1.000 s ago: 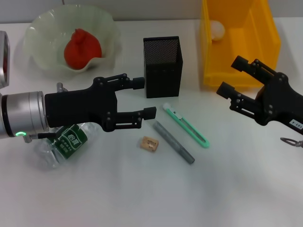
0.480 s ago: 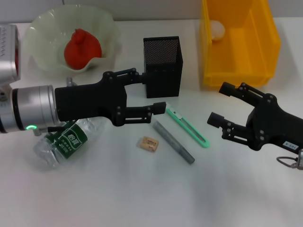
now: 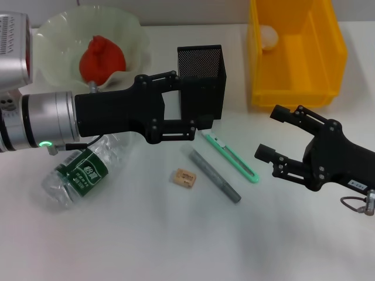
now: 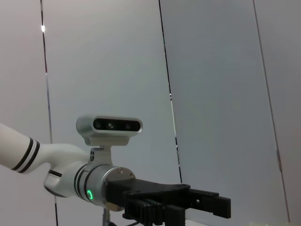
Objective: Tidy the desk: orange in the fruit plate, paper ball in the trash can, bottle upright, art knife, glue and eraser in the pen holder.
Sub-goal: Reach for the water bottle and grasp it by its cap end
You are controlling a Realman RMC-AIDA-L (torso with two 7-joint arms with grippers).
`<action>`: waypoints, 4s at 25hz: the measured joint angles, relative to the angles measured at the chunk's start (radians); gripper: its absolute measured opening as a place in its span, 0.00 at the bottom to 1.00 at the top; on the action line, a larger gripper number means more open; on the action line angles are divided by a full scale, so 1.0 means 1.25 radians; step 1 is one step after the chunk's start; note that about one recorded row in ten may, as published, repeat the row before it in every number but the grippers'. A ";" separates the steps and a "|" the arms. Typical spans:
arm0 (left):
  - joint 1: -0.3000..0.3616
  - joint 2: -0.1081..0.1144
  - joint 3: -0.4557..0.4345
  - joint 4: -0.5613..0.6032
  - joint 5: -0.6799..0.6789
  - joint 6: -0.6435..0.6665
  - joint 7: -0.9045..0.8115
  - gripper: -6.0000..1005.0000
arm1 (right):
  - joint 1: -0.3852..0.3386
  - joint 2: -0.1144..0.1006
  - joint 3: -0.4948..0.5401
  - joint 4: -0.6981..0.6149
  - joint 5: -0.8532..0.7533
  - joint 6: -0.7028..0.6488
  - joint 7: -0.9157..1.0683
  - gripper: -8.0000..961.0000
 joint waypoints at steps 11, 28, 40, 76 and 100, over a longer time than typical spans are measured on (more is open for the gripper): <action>0.019 0.007 -0.001 0.000 0.001 0.033 0.000 0.80 | 0.001 -0.002 -0.005 0.002 -0.001 0.004 0.002 0.84; 0.050 0.026 0.005 0.001 0.005 0.060 -0.010 0.80 | 0.008 -0.005 -0.033 -0.010 -0.003 0.004 0.003 0.84; 0.057 0.041 0.000 0.017 0.004 0.076 -0.018 0.80 | -0.007 -0.017 -0.048 -0.013 -0.003 0.013 0.005 0.84; -0.015 0.014 0.041 0.462 0.434 -0.041 -0.699 0.80 | 0.018 -0.021 -0.125 -0.021 -0.003 0.178 0.024 0.83; -0.122 -0.007 0.264 0.402 0.659 -0.187 -1.020 0.80 | 0.021 -0.022 -0.125 -0.021 -0.012 0.180 0.021 0.83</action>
